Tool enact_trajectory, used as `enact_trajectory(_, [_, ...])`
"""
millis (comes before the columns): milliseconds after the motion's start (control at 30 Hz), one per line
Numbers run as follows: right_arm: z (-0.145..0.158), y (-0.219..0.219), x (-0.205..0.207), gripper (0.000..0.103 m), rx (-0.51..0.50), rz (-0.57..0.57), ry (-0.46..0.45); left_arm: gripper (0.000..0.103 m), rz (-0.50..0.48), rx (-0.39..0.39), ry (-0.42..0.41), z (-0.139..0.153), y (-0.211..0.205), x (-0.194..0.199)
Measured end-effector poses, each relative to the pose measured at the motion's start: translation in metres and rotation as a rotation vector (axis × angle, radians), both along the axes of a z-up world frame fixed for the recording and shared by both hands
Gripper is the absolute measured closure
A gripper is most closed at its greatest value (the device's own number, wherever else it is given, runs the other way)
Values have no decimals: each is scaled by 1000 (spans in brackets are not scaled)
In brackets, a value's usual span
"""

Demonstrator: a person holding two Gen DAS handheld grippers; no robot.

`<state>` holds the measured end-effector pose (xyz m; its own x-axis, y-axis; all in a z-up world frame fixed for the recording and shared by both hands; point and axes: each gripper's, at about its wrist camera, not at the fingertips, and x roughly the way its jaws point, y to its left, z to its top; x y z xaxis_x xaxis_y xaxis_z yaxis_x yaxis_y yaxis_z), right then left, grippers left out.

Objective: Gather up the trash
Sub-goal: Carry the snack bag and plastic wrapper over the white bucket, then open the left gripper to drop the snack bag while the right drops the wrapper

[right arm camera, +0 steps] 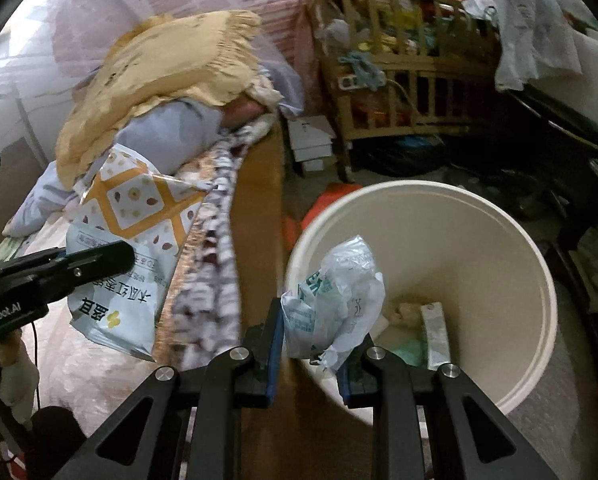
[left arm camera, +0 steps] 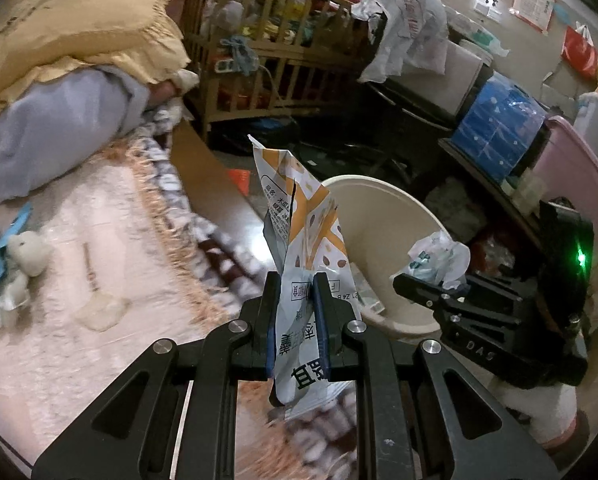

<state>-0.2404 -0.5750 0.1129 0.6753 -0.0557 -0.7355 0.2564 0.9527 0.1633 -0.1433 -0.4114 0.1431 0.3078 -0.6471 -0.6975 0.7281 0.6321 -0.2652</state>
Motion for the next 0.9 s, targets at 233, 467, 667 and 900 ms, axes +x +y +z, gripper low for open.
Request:
enact_trajectory(233, [-7, -32, -6, 82, 7, -56, 6, 89, -29, 8, 19, -5, -37, 2])
enact_trajectory(467, [-17, -58, -7, 82, 23, -103, 14, 89, -48, 20, 27, -13, -70, 8])
enact_trajectory(667, [-20, -75, -14, 48, 36, -163, -8, 84, -86, -1, 22, -18, -91, 7])
enact_trajectory(900, [-20, -76, -17, 47, 41, -175, -10, 65, -82, 3, 32, -23, -85, 8])
